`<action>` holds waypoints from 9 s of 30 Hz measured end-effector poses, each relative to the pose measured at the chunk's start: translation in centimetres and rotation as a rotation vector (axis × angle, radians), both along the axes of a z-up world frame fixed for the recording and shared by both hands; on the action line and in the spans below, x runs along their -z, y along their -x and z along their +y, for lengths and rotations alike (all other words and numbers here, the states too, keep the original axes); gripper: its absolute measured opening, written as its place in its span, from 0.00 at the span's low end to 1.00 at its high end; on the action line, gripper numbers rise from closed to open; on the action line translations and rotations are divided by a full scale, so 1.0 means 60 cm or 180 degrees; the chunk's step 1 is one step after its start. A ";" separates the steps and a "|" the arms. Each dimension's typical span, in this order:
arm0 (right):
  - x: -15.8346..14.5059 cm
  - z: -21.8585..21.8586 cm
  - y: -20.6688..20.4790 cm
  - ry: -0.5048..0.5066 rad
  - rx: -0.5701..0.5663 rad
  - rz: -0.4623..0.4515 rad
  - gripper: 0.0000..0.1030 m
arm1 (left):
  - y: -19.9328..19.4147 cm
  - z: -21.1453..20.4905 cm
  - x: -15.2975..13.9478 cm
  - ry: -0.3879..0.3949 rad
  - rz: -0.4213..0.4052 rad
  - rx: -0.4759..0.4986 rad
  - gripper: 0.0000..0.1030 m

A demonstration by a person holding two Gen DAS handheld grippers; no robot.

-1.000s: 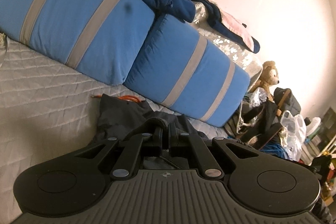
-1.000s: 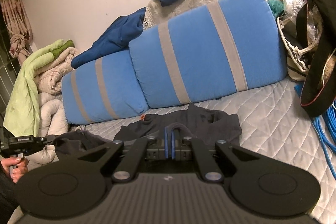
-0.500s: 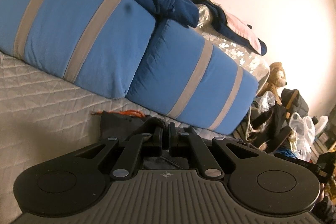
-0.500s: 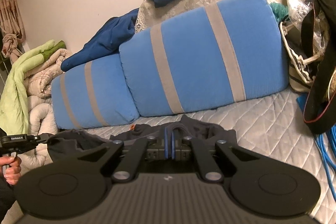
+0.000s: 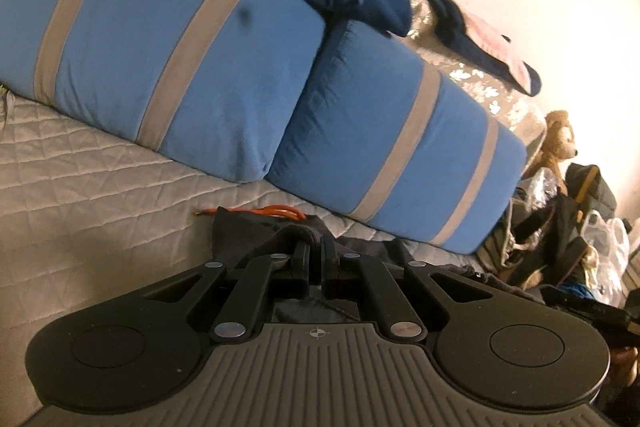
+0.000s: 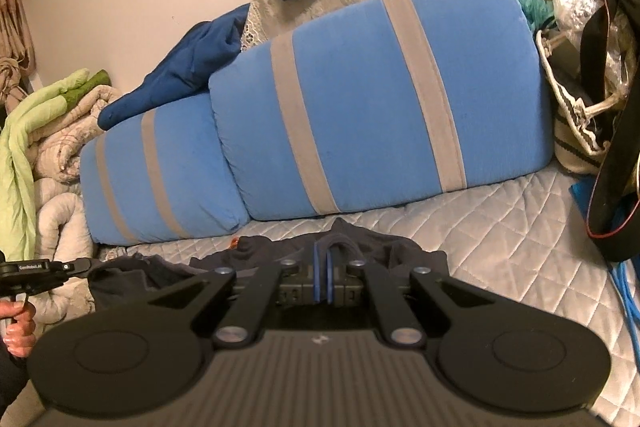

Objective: Fold clothes

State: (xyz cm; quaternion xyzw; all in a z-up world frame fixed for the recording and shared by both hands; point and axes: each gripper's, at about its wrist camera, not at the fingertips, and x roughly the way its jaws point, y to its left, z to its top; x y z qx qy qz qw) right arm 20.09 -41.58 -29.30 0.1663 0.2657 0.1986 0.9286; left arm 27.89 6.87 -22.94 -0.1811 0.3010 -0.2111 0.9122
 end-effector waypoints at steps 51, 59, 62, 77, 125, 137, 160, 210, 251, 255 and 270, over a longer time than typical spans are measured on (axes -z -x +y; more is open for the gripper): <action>0.103 0.062 -0.239 0.0515 0.0213 0.0250 0.04 | -0.202 -0.048 0.114 -0.0439 0.0133 -0.0266 0.05; 0.112 0.069 -0.263 0.0515 0.0242 0.0282 0.04 | -0.219 -0.058 0.128 -0.0544 0.0139 -0.0350 0.05; 0.116 0.070 -0.267 0.0503 0.0275 0.0298 0.05 | -0.226 -0.058 0.134 -0.0507 0.0158 -0.0389 0.08; 0.108 0.055 -0.240 0.0493 0.0378 -0.0033 1.00 | -0.212 -0.052 0.099 -0.0609 -0.0075 -0.0646 0.73; 0.272 0.184 -0.262 0.1556 0.0124 0.0117 0.99 | -0.173 -0.182 0.193 -0.1672 -0.0054 0.0148 1.00; 0.273 0.192 -0.252 0.1643 0.0152 0.0055 0.99 | -0.129 -0.173 0.260 -0.1740 -0.0207 0.0071 1.00; 0.223 0.155 -0.193 0.1415 0.0419 0.0088 1.00 | -0.122 -0.174 0.230 -0.1854 -0.0270 0.0127 1.00; 0.209 0.274 -0.074 0.1756 -0.0868 0.0577 1.00 | -0.044 -0.218 0.202 -0.1874 0.0444 0.1040 1.00; 0.188 -0.079 -0.011 -0.0013 0.0342 0.1119 1.00 | 0.060 -0.090 0.062 -0.1219 -0.0023 0.0206 1.00; 0.211 -0.103 -0.001 -0.0378 0.0332 0.1281 1.00 | 0.065 -0.096 0.063 -0.1196 -0.0008 0.0209 1.00; 0.287 -0.124 0.016 -0.1564 0.0244 0.1393 0.97 | 0.077 -0.112 0.075 -0.1019 0.0047 0.0333 1.00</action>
